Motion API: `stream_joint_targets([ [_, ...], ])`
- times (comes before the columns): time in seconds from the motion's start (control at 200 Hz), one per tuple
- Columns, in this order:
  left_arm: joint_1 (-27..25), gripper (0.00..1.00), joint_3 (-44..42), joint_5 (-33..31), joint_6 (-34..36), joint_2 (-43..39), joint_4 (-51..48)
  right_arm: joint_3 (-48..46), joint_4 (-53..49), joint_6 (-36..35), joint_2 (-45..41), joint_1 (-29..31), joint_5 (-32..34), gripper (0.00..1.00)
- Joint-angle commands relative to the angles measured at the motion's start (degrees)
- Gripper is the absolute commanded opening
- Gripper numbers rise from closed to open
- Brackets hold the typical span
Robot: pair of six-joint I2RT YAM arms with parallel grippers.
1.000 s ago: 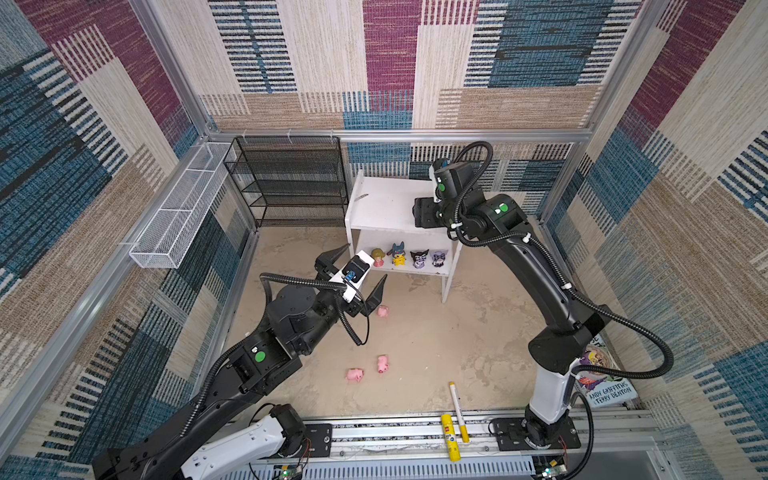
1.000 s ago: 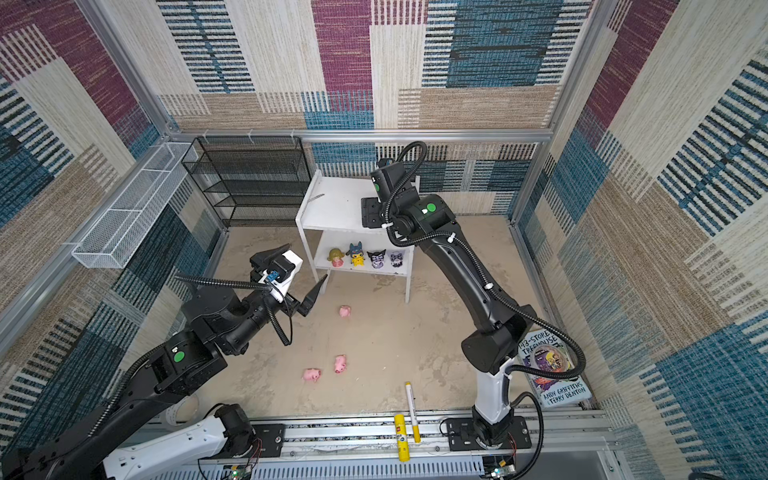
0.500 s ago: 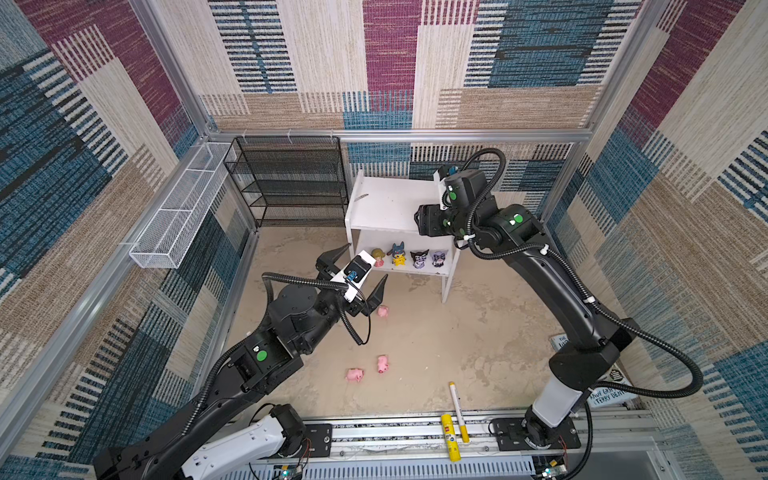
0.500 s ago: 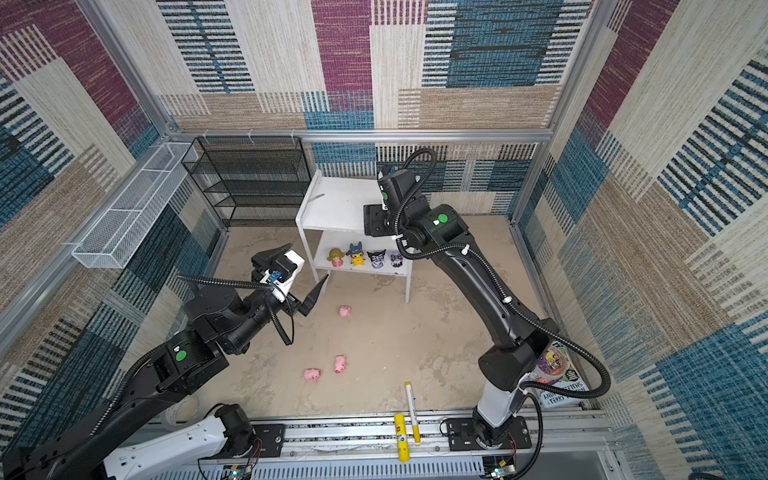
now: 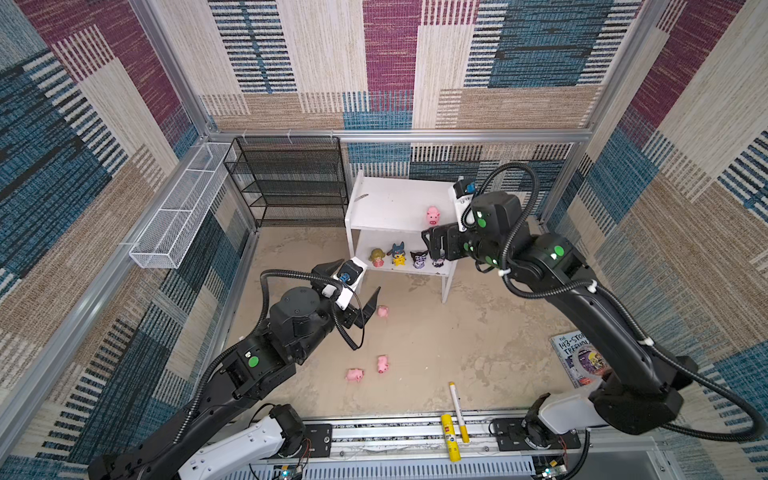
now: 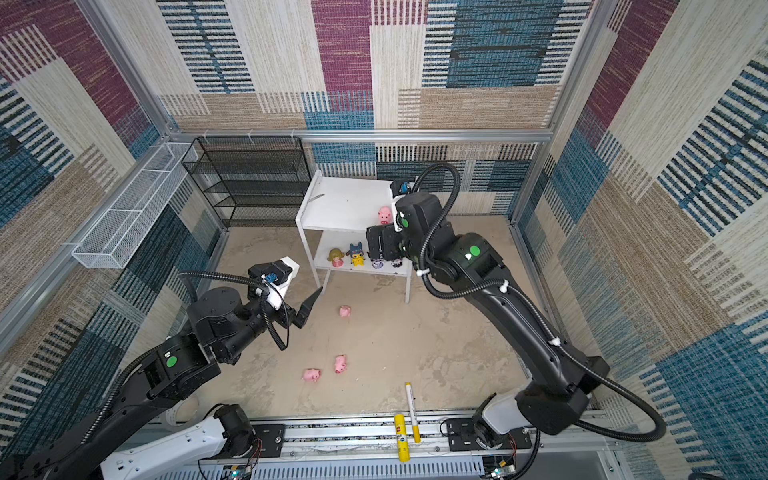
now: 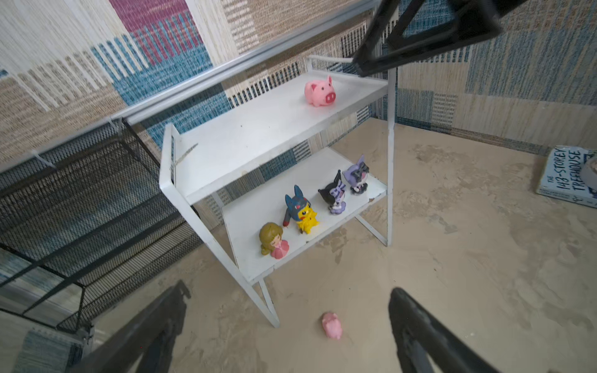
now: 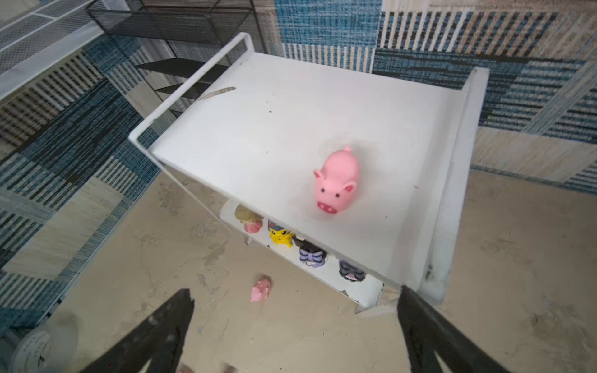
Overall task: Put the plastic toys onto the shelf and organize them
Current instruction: 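Withdraw the right gripper from the shelf while the left gripper lowers toward pigs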
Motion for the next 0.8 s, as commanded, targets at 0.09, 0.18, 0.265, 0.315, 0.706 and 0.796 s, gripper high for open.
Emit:
stream_joint_targets([
  [0.09, -0.53, 0.99, -3.92, -0.46, -16.43, -2.28, -10.89, -10.90, 1.19, -3.78, -9.13, 5.63, 4.84, 1.00],
  [0.18, -1.02, 0.99, -7.43, 0.88, -22.10, -1.86, -11.37, -18.28, 2.13, -1.71, -13.66, 6.13, 2.58, 1.00],
  [0.265, -1.60, 0.98, -11.30, 2.28, -27.29, -0.54, -11.35, -25.77, 5.25, -0.48, -18.10, 6.18, -1.30, 1.00],
  [0.315, -2.04, 0.97, -14.11, 1.76, -30.99, 0.21, -11.24, -30.40, 7.73, 0.22, -20.69, 6.22, -3.91, 1.00],
  [0.706, -7.35, 0.90, -25.60, 6.85, -51.56, 0.47, -16.51, -57.74, 27.43, 6.54, -27.25, 8.35, -15.60, 1.00],
  [0.796, -8.19, 0.88, -25.82, 10.42, -49.57, 2.48, -15.43, -61.18, 29.21, 7.83, -27.25, 8.46, -14.91, 0.99],
])
